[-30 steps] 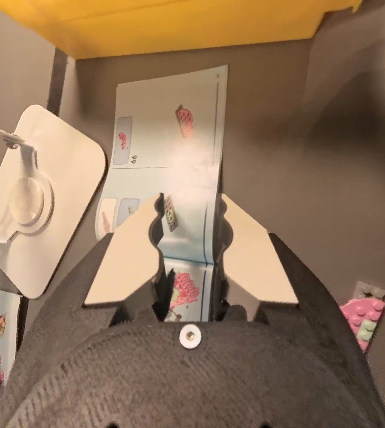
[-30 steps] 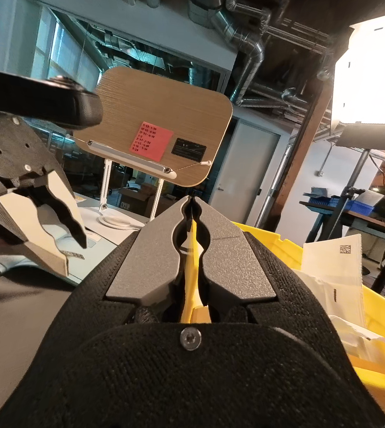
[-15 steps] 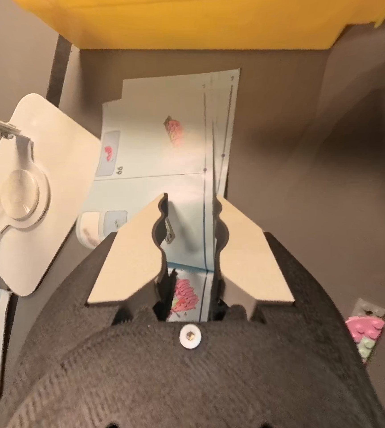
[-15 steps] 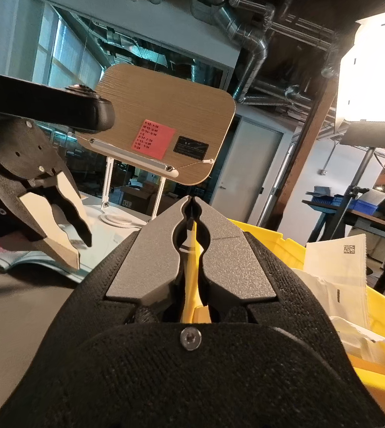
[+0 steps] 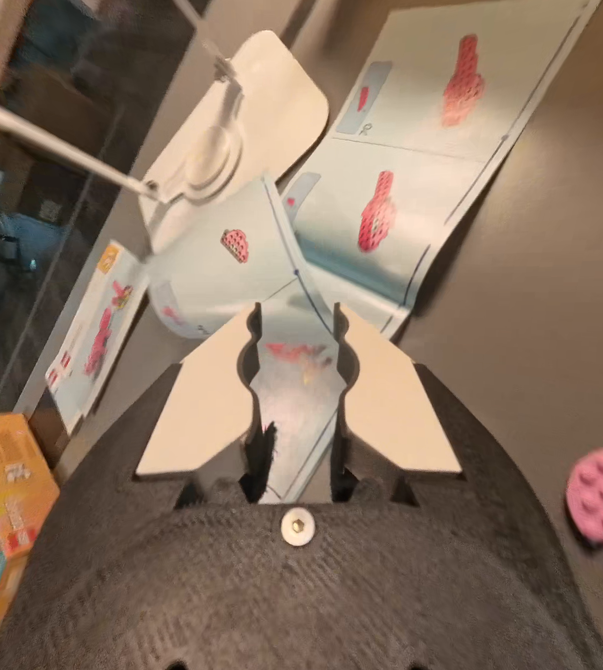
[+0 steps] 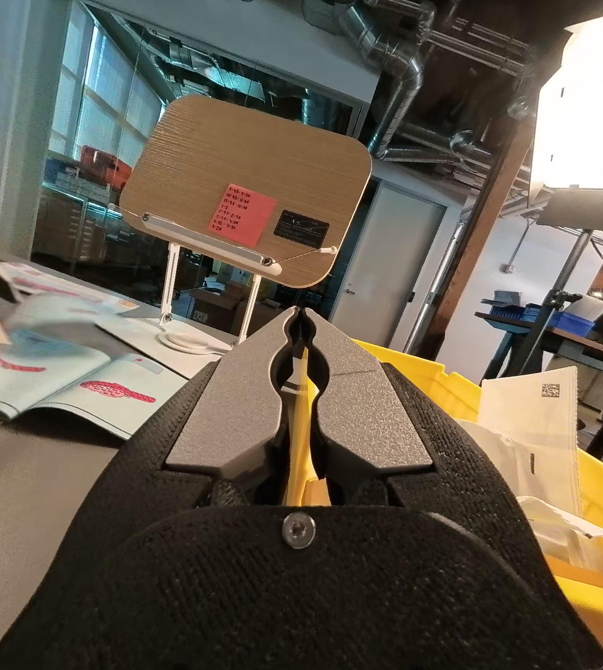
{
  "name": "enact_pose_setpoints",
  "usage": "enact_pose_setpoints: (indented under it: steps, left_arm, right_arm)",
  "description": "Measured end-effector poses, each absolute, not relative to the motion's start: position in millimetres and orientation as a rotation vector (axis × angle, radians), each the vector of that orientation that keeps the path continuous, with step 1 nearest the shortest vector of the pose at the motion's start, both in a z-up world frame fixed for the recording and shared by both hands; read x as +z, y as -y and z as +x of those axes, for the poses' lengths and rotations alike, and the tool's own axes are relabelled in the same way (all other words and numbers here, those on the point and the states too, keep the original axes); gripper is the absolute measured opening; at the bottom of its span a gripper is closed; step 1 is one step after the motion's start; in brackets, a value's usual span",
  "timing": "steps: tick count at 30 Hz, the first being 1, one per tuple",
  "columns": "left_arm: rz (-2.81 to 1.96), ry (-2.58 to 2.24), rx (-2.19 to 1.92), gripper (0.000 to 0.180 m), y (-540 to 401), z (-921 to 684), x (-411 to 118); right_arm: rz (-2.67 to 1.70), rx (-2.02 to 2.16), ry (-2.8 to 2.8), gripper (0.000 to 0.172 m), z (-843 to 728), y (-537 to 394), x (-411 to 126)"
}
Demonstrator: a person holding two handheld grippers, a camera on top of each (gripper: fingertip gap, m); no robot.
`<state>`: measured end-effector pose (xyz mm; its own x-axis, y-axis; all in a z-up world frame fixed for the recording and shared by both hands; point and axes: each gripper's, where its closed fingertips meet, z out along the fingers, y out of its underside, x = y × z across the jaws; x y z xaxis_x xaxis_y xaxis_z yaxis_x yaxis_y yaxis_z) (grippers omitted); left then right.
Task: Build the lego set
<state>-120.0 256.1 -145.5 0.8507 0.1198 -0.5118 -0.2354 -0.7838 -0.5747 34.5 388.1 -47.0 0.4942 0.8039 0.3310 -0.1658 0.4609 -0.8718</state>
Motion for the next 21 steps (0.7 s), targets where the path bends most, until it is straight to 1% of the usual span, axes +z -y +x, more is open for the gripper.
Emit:
enact_pose_setpoints:
  steps: [3, 7, 10, 12, 14, 17, 21]
  left_arm:
    - [-2.323, -0.014, 0.732, 0.038, -207.5, -118.5, -134.7]
    - [-2.152, -0.017, 0.659, 0.038, -153.3, -98.8, -115.2]
    - [-1.879, -0.061, 0.439, 0.029, -135.1, -63.1, -87.9]
    - [-1.693, -0.086, 0.282, 0.028, -122.7, -38.6, -70.7]
    - [-1.608, -0.156, 0.303, 0.027, -112.5, -27.4, -69.8]
    - [-1.578, -0.347, 0.406, 0.026, -106.0, -8.9, -84.4]
    - [-1.439, -0.380, 0.372, 0.021, -92.3, 6.7, -76.8]
  right_arm:
    - [-0.885, 0.689, 0.850, 0.000, 34.3, -386.7, -46.4]
    - [-0.863, 0.673, 0.867, 0.000, 32.5, -382.1, -46.0]
    - [-0.848, 0.647, 0.889, 0.000, 30.0, -379.1, -47.8]
    - [-0.843, 0.625, 0.898, 0.000, 28.8, -378.3, -49.1]
    - [-0.843, 0.614, 0.909, 0.000, 26.9, -376.9, -51.2]
    - [-0.829, 0.614, 0.955, 0.000, 21.1, -368.1, -55.6]
    - [-0.806, 0.508, 1.013, 0.000, 13.1, -362.5, -62.7]
